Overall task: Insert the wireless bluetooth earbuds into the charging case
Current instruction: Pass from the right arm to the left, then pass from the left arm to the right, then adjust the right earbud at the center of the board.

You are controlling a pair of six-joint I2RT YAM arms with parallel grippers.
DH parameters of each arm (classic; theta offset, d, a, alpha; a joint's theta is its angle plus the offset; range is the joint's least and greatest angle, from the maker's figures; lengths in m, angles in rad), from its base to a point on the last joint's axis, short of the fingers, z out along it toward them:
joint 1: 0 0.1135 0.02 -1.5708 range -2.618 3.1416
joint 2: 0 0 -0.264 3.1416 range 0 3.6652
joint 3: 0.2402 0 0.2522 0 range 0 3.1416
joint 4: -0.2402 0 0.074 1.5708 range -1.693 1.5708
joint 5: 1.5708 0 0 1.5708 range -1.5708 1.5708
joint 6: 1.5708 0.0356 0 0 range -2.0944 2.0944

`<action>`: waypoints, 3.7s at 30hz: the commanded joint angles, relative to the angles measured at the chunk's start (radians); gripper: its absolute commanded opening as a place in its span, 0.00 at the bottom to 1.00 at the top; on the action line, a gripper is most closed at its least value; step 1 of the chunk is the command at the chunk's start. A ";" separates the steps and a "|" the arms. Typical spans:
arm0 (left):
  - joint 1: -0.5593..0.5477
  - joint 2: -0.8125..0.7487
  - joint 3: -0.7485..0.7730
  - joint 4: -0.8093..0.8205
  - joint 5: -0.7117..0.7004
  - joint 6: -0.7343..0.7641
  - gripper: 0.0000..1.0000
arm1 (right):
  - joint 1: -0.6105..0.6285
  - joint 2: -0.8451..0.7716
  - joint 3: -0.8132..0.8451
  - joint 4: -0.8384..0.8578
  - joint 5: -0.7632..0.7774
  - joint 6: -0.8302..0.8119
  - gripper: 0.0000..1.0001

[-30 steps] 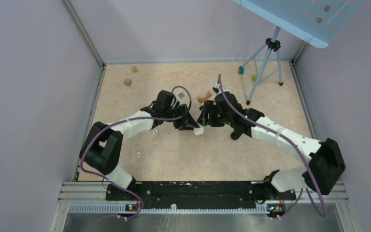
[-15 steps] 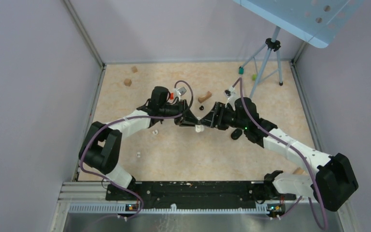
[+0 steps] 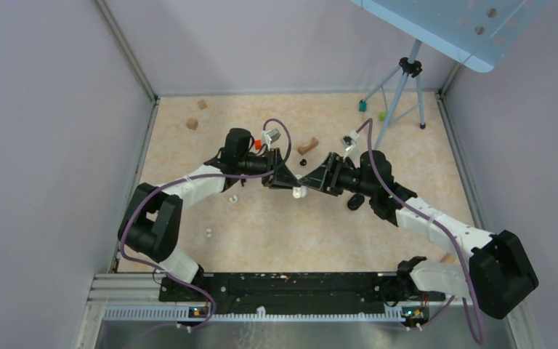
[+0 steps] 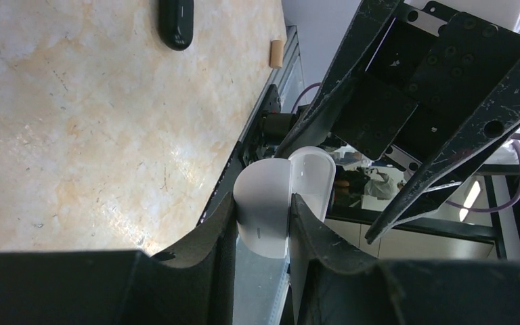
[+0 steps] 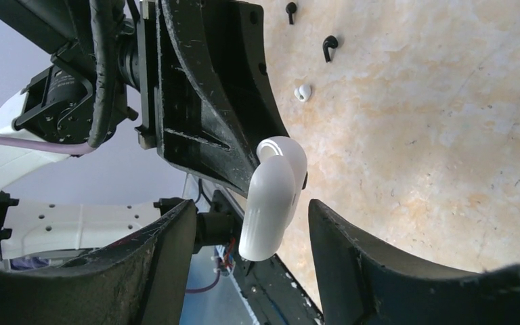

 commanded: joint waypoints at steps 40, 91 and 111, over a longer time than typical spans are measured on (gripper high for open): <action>0.051 -0.061 -0.059 0.273 0.127 -0.141 0.05 | -0.044 0.163 -0.127 0.666 -0.137 0.295 0.46; 0.273 -0.317 -0.030 -0.701 -0.808 0.448 0.61 | -0.053 0.045 -0.053 0.098 -0.025 0.031 0.00; 0.233 -0.152 -0.106 -0.474 -0.799 0.426 0.44 | -0.053 -0.006 -0.054 0.025 0.010 0.031 0.00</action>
